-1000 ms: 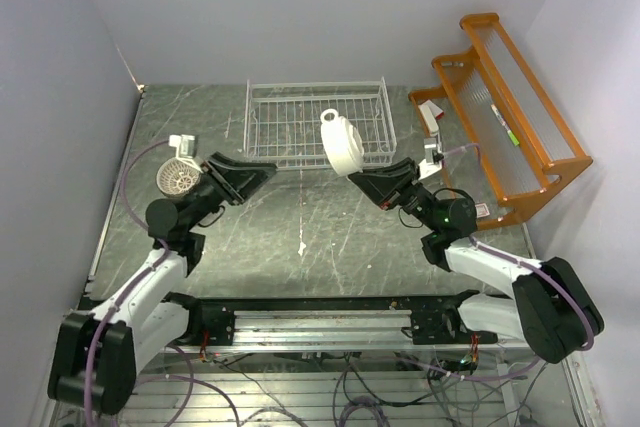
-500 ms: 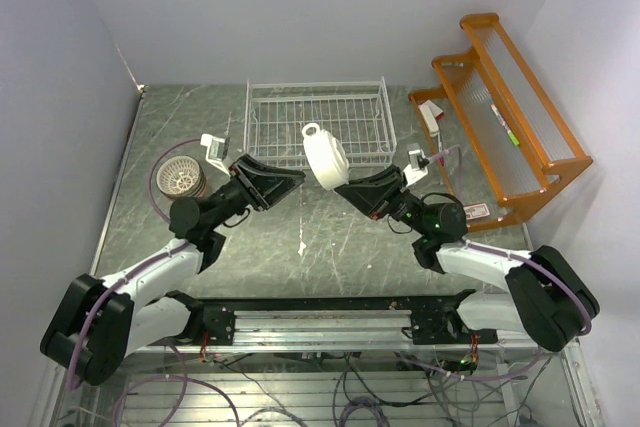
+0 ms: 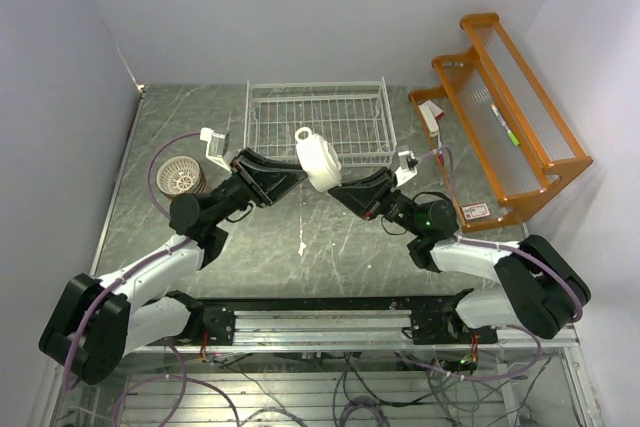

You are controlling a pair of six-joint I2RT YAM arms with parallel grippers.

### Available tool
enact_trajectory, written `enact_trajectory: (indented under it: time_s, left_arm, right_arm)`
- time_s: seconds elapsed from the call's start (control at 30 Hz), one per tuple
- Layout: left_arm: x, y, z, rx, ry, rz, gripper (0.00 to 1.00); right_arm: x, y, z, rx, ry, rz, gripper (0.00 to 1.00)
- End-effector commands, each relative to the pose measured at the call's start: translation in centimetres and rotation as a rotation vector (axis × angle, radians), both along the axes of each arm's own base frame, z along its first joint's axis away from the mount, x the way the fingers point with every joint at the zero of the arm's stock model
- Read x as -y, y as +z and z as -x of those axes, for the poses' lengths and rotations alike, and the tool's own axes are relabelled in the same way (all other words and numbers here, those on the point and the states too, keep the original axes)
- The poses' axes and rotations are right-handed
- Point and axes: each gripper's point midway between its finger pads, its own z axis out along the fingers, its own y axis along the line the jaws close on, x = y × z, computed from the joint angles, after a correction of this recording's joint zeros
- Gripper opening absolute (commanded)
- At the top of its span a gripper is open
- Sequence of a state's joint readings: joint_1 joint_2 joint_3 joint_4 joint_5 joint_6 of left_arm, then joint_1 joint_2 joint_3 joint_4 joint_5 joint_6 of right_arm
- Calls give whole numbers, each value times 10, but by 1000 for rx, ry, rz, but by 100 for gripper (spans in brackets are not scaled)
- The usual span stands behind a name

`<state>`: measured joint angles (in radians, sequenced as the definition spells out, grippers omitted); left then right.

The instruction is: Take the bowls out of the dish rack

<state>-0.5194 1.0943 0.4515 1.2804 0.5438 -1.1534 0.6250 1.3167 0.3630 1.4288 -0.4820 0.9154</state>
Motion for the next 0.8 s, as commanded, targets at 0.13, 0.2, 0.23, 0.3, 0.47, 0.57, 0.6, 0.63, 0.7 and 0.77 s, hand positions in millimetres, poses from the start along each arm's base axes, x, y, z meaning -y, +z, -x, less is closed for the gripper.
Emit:
enact_trajectory:
  time_s: [0.13, 0.2, 0.23, 0.3, 0.47, 0.57, 0.6, 0.63, 0.7, 0.77]
  left_arm:
    - [0, 24, 4, 99, 34, 24, 42]
    - [1, 24, 3, 97, 31, 26, 40]
    - [2, 24, 2, 95, 30, 26, 39]
    - [3, 23, 1, 91, 28, 28, 37]
    - [4, 25, 3, 90, 6, 48, 32]
    - [4, 25, 4, 91, -1, 54, 24]
    - [4, 25, 4, 89, 0, 53, 22]
    - [5, 24, 3, 87, 2, 52, 18]
    - [4, 22, 3, 82, 7, 48, 8]
    - [4, 20, 1, 76, 16, 43, 7]
  right_arm:
    - [-1, 33, 4, 114, -5, -91, 0]
    - [-2, 31, 3, 111, -6, -87, 0]
    - [-3, 31, 3, 112, -5, -85, 0]
    - [-5, 29, 2, 110, 0, -82, 0]
    - [-9, 24, 1, 104, 9, -74, 0]
    - [-11, 21, 0, 99, 17, -75, 0]
    - [-11, 21, 0, 97, 20, -76, 0]
    - [-12, 21, 0, 98, 21, -77, 0]
    - [-13, 19, 0, 95, 24, -75, 0]
    - [-13, 17, -1, 93, 22, -73, 0]
